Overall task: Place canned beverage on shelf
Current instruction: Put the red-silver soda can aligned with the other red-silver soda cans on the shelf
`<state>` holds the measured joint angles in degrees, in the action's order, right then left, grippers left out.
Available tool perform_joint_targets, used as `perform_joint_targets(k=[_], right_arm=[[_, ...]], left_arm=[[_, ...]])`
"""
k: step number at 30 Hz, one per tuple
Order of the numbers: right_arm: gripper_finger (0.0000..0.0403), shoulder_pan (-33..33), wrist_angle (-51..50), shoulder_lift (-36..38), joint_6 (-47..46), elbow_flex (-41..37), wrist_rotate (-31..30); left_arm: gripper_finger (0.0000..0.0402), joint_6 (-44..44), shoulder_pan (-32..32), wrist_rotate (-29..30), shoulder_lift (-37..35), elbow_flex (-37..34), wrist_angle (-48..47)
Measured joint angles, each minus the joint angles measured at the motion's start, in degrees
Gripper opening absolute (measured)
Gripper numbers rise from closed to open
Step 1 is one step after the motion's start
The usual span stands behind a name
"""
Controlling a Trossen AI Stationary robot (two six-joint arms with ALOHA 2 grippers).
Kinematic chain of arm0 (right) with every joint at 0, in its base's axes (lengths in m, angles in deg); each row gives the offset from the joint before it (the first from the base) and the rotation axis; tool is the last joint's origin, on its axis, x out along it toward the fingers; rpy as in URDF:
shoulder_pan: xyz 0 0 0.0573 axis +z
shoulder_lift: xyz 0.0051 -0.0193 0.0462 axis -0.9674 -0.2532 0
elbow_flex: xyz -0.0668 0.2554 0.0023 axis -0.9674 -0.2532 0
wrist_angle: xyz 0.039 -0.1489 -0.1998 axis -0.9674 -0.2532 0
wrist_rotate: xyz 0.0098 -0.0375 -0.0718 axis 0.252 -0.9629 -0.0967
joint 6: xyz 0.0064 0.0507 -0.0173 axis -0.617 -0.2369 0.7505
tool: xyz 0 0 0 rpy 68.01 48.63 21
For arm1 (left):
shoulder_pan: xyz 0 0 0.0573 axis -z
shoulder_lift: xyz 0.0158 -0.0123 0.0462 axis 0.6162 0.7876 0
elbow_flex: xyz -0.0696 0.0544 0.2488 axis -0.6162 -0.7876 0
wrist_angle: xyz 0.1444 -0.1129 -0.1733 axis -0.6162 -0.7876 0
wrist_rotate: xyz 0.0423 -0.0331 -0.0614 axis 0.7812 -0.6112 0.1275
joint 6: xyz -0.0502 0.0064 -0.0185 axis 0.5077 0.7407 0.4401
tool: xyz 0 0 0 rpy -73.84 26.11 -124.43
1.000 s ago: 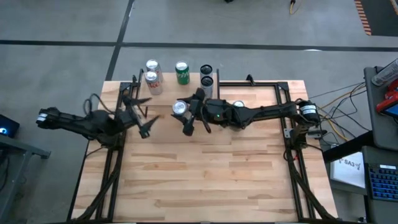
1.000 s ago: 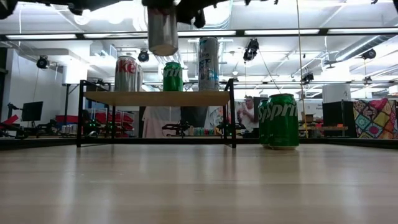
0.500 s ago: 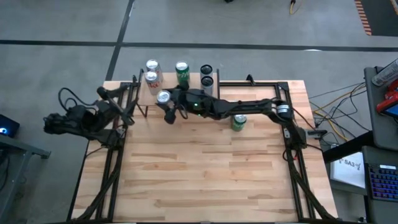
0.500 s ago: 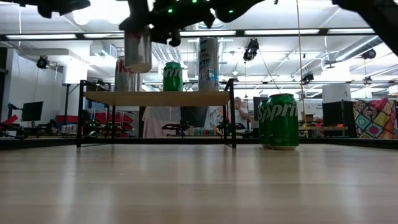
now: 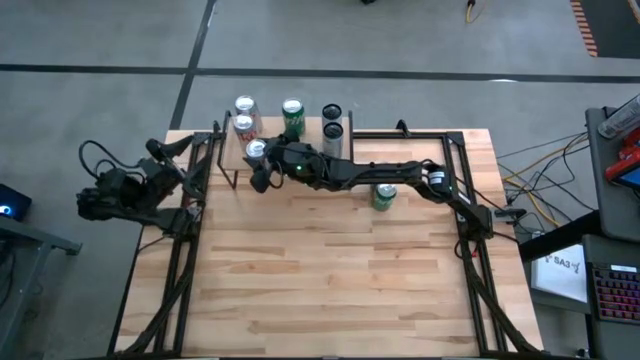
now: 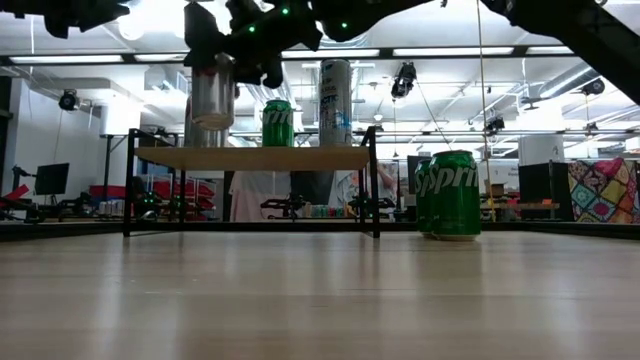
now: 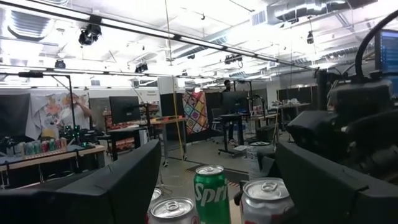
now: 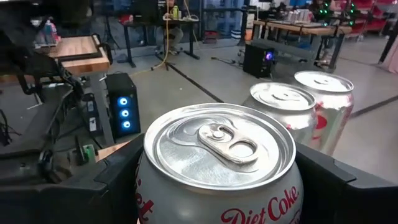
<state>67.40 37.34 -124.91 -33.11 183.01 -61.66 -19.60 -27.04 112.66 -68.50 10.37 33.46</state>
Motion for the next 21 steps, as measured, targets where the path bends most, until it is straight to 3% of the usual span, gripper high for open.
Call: perform_joint_targets(k=[21], right_arm=[[0.0299,-2.03,0.39,0.0,-6.26,-3.79,-8.13]], left_arm=[[0.0301,0.02,0.02,-0.03,-0.98,-0.13,0.01]])
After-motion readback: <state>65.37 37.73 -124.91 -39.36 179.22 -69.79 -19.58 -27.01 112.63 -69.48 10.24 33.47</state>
